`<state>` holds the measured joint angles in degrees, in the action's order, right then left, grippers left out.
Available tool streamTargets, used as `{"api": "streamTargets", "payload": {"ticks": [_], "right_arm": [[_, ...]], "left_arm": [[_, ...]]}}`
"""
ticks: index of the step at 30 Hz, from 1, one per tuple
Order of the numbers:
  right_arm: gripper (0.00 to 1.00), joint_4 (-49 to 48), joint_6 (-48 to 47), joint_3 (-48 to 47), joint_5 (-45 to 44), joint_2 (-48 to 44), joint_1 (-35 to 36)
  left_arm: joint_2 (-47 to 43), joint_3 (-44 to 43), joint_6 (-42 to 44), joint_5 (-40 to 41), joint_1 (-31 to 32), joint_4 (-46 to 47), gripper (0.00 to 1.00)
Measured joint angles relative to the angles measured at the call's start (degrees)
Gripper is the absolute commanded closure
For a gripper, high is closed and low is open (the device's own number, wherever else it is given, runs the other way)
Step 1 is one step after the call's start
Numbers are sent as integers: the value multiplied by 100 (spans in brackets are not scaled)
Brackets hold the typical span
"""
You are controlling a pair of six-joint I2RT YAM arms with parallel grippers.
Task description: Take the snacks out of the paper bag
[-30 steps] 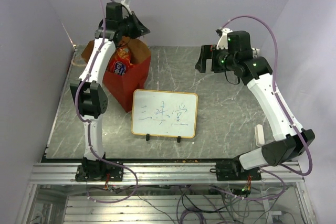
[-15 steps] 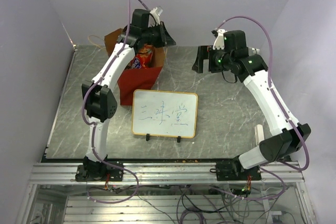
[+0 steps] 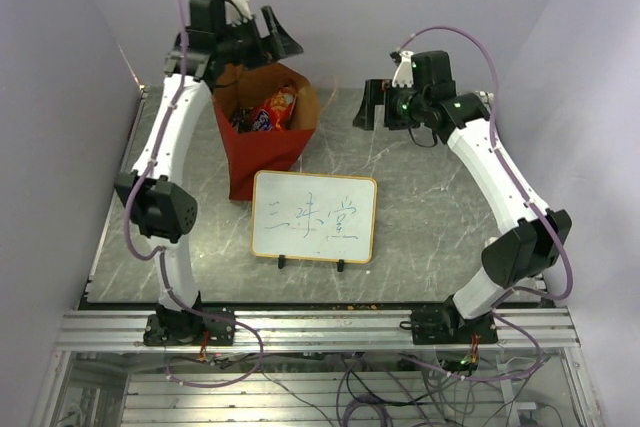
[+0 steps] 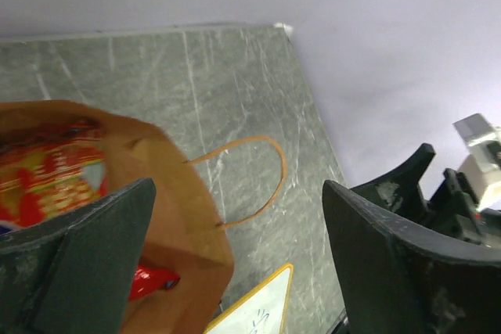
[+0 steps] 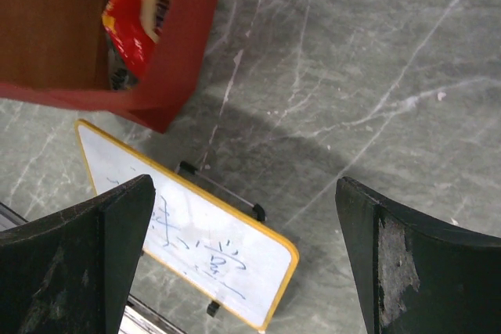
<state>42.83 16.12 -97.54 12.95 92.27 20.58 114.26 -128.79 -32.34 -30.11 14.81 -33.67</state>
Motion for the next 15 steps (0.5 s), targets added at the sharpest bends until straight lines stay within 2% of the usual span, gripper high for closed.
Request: {"api": "streamTargets", "payload": {"ticks": [7, 15], "right_arm": [[0, -264, 140, -859, 315, 901, 0], [9, -866, 691, -1735, 957, 1947, 31]], "left_arm": [[-431, -122, 98, -4, -625, -476, 1], [-817, -2, 63, 116, -1211, -905, 1]]}}
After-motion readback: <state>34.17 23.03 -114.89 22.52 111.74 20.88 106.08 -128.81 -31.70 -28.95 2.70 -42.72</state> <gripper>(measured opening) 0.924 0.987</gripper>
